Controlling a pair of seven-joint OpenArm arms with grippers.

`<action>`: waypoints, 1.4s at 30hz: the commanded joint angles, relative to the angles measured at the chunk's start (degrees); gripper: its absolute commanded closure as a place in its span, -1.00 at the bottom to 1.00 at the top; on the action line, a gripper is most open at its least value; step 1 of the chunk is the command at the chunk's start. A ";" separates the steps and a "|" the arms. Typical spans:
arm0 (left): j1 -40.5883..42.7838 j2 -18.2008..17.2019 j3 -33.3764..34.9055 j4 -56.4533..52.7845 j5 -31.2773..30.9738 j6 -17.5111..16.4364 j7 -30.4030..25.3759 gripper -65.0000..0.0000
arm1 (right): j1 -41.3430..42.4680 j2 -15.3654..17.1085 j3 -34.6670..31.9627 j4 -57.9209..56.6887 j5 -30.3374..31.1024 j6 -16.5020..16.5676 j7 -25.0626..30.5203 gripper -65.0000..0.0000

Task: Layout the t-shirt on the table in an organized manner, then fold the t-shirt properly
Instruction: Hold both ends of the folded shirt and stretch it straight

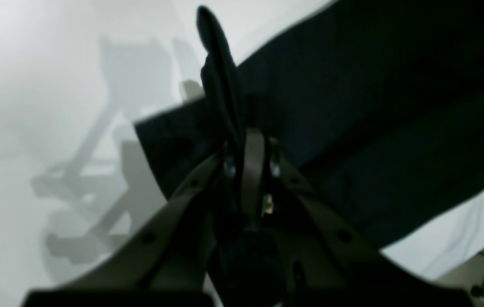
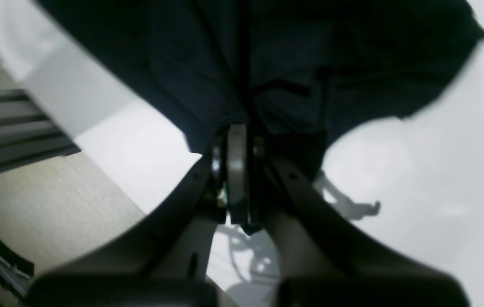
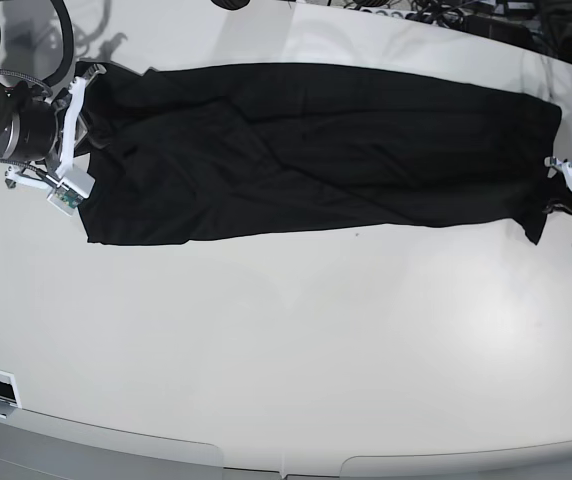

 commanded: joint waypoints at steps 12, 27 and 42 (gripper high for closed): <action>-0.35 -1.31 -0.48 0.66 9.53 -0.32 -7.82 1.00 | 0.48 4.76 0.39 0.76 0.31 0.44 -0.52 1.00; -0.35 -1.51 -0.11 0.28 12.31 -0.32 -10.91 1.00 | 0.13 4.76 0.39 0.76 -1.03 -2.05 1.55 1.00; -1.55 -5.86 14.62 0.28 14.23 -0.32 -8.48 1.00 | -0.02 7.63 0.37 0.20 1.36 -0.46 0.22 1.00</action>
